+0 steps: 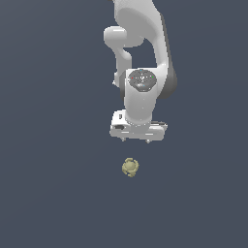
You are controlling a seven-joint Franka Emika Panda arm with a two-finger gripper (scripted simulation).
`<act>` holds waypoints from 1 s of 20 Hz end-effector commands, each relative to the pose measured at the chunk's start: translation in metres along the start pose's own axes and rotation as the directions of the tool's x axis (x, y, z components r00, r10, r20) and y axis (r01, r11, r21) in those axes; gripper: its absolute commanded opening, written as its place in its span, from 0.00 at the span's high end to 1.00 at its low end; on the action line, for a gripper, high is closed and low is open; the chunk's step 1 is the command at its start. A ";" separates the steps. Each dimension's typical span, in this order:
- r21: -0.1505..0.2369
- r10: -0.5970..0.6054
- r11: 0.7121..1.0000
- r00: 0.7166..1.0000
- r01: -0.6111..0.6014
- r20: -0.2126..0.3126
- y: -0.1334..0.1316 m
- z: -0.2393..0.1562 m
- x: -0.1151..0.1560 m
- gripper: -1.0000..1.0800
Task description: Pick up the object and move it to a goal position.
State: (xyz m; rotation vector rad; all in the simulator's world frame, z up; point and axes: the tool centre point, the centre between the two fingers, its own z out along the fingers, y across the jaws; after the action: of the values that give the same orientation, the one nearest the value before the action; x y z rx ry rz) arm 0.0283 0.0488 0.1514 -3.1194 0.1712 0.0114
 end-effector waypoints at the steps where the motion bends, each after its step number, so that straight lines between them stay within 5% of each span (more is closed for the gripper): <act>1: 0.000 0.059 0.998 0.998 -0.059 0.000 0.002 0.008 0.011 0.04; 11: -0.008 0.304 0.953 0.953 -0.304 -0.008 0.009 0.043 0.057 0.04; 20: -0.012 0.397 0.918 0.918 -0.397 -0.014 0.013 0.060 0.073 0.04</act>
State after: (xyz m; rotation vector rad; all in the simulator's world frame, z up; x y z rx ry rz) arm 0.0972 0.0298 0.0923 -3.0404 0.7867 0.0022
